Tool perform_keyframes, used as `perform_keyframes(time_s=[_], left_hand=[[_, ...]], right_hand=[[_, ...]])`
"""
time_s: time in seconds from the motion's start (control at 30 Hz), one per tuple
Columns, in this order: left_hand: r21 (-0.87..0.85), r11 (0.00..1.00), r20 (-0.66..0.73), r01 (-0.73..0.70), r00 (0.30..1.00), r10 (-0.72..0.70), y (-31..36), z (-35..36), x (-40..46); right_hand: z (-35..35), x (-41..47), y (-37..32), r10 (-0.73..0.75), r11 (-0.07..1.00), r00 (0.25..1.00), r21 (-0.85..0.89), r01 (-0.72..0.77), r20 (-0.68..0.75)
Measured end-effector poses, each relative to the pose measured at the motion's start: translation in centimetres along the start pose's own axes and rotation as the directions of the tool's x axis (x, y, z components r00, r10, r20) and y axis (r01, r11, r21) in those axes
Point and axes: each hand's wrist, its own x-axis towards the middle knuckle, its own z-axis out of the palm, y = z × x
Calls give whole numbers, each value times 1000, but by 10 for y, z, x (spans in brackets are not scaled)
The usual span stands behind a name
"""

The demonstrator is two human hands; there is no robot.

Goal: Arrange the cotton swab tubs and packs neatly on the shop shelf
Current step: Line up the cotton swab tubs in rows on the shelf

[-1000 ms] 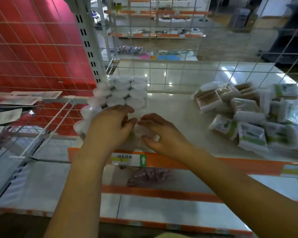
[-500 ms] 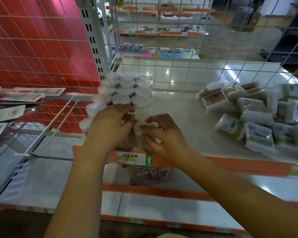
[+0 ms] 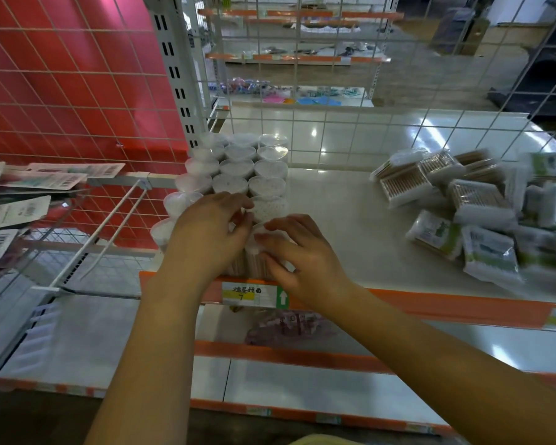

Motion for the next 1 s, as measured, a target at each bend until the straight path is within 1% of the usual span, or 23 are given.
perform_keyframes(time_s=[0.2,0.33,0.4,0.5,0.63,0.7,0.77,0.87,1.0], left_hand=[[30,1000,29,-6,1000,5,4,-2,2],[92,993,37,-70,997,67,14,0,8],[101,992,34,-75,997,72,20,0,12],[107,989,32,-97,995,94,33,6,19],[128,987,51,-98,994,92,56,18,30],[117,988,52,-100,994,94,67,25,35],[104,986,44,-133,991,129,80,32,39],[81,989,100,-124,988,116,103,44,43],[53,989,119,-139,984,132,135,62,49]], right_hand=[[-9,4,-7,38,999,999,-27,-38,26],[-23,15,-3,24,998,1000,-57,-23,11],[-27,21,1,23,997,1000,-76,-23,-6],[-40,23,12,33,991,999,-126,-34,-13],[-64,18,29,69,972,997,-227,-60,31],[-75,14,38,87,962,995,-262,-73,43],[-87,10,47,106,955,993,-283,-86,57],[-108,1,59,139,935,988,-337,-109,66],[-136,-15,74,204,911,976,-380,-163,71]])
